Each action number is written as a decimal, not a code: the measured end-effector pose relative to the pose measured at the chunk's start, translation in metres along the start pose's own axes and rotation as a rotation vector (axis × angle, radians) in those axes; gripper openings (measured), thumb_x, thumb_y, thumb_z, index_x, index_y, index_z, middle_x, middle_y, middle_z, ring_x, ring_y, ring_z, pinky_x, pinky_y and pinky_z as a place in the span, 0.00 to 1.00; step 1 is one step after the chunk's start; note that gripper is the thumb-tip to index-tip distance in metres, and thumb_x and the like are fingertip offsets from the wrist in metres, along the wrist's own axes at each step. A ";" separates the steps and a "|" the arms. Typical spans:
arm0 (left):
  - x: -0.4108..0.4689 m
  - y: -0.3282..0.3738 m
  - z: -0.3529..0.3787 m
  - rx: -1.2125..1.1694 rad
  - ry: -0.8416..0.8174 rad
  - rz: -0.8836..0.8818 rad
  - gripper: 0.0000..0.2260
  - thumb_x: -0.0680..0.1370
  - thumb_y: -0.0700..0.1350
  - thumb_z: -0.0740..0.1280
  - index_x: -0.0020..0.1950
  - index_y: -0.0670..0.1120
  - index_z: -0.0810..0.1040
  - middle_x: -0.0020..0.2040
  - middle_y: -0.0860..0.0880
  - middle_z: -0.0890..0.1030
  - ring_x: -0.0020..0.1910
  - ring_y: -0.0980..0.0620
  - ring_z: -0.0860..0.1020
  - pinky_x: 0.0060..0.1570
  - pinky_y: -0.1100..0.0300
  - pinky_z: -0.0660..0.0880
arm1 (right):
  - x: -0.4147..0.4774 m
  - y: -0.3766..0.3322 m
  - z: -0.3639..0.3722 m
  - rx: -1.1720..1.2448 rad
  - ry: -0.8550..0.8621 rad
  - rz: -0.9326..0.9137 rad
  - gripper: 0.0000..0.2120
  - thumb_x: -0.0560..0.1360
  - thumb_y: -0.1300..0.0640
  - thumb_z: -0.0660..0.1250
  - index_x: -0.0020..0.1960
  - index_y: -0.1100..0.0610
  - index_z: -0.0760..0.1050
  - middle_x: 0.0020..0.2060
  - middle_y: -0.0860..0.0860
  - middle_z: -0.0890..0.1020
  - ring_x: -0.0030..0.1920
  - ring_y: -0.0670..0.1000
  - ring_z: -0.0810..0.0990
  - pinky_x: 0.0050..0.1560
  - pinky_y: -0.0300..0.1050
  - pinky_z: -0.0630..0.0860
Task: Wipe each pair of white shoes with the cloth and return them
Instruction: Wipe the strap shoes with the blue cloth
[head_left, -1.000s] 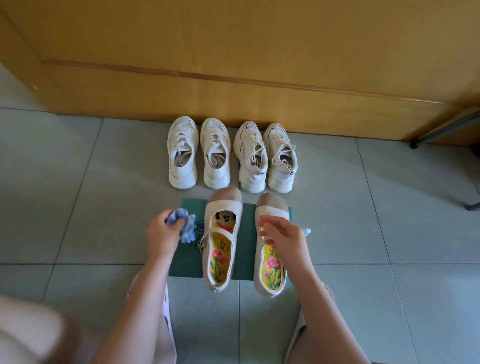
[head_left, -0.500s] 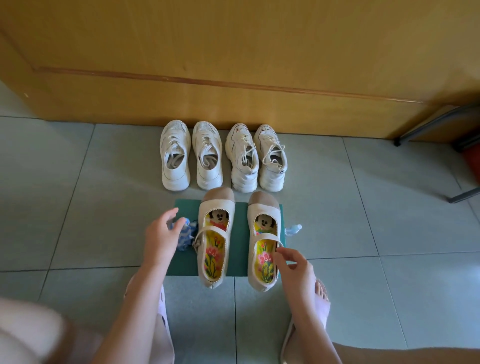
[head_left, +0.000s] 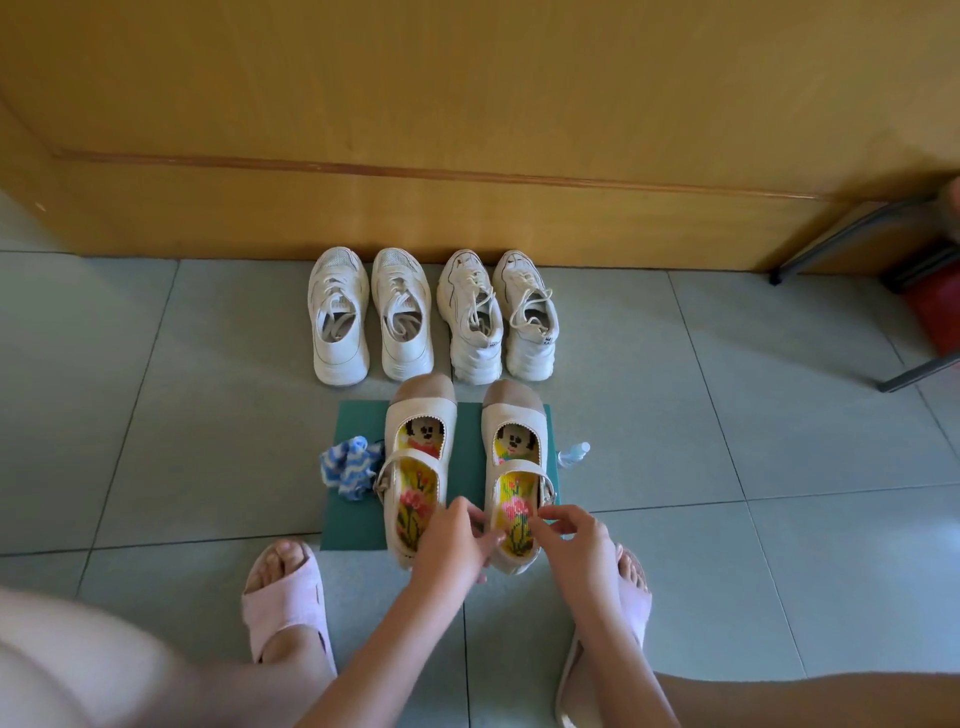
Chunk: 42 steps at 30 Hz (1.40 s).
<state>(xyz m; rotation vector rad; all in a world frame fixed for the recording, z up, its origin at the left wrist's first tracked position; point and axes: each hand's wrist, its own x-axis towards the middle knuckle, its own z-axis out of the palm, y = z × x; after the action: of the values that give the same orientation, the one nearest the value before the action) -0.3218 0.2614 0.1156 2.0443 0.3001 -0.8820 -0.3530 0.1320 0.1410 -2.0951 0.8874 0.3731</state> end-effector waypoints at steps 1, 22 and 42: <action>0.001 -0.001 -0.001 -0.079 -0.022 -0.022 0.10 0.75 0.47 0.70 0.51 0.43 0.74 0.40 0.48 0.81 0.34 0.52 0.81 0.36 0.56 0.81 | -0.001 0.000 -0.001 -0.018 -0.015 0.010 0.12 0.75 0.49 0.67 0.56 0.52 0.77 0.46 0.46 0.78 0.35 0.37 0.72 0.26 0.28 0.64; 0.001 -0.005 0.011 -0.025 0.070 0.026 0.11 0.74 0.49 0.71 0.49 0.47 0.71 0.41 0.49 0.78 0.34 0.48 0.82 0.34 0.50 0.81 | -0.011 0.003 0.012 0.002 0.154 0.135 0.11 0.69 0.48 0.73 0.46 0.53 0.77 0.36 0.45 0.80 0.35 0.43 0.75 0.34 0.41 0.71; 0.007 -0.016 0.014 -0.167 0.062 0.009 0.08 0.75 0.42 0.70 0.49 0.46 0.73 0.40 0.49 0.80 0.34 0.50 0.82 0.35 0.53 0.81 | 0.019 0.007 0.018 -0.172 0.079 0.055 0.23 0.71 0.46 0.72 0.58 0.51 0.65 0.53 0.46 0.76 0.43 0.45 0.75 0.28 0.35 0.63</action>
<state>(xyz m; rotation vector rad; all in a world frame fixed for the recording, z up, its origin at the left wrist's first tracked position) -0.3314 0.2593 0.0962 1.9190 0.3859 -0.7628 -0.3436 0.1343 0.1161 -2.2594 0.9918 0.4102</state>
